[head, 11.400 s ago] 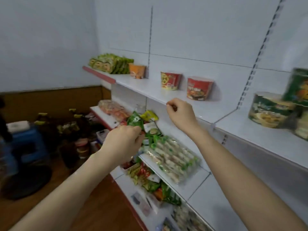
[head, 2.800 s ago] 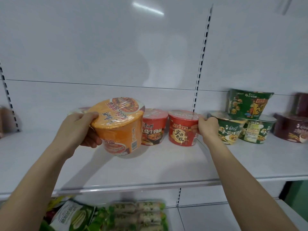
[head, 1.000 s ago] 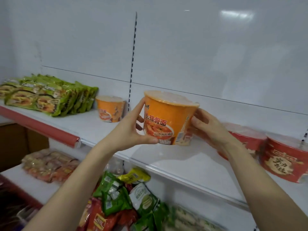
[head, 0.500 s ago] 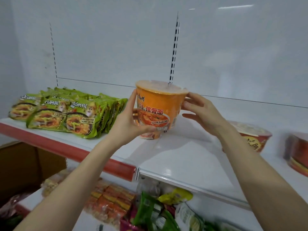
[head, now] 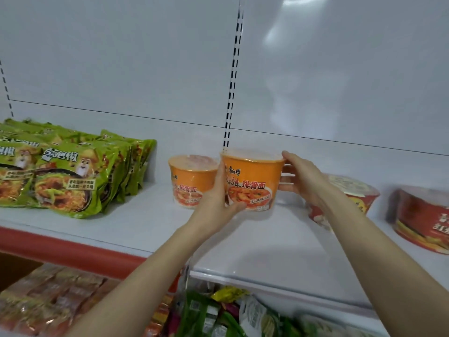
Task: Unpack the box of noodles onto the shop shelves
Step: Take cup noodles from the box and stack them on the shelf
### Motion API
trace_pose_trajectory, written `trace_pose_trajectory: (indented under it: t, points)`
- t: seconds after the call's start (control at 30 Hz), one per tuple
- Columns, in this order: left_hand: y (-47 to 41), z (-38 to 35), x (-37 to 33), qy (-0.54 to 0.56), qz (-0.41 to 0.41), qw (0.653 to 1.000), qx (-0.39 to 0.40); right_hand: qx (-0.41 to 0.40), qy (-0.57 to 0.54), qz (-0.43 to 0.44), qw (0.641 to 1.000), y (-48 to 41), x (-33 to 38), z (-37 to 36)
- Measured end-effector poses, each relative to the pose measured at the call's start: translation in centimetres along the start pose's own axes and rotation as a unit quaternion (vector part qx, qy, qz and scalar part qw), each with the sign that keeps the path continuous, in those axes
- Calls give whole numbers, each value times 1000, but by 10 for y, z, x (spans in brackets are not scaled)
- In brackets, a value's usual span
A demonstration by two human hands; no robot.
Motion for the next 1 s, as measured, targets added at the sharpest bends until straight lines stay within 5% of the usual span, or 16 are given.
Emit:
trace_pose_trajectory:
  t: [0.27,0.5,1.0]
  points:
    - [-13,-24,46,-144,75,985,62,18,32,-66,997,-17,-36,-10]
    - [-19,-27,46,-387,13,919,68,-16,90,-53,994,-30,-44,-9]
    - [-30,-42,46,-489,-9,869,83,-59,181,-5,982,-51,-42,-13]
Point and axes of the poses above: each hand's wrist, its own y-axis away from the middle knuckle, its own z-axis out of the back of the hand, x = y × z, the point moved 6 cm from there along -y, towards the middle knuckle, and after that the axes turned 11 degrees about -x, right-handed, at the moved point
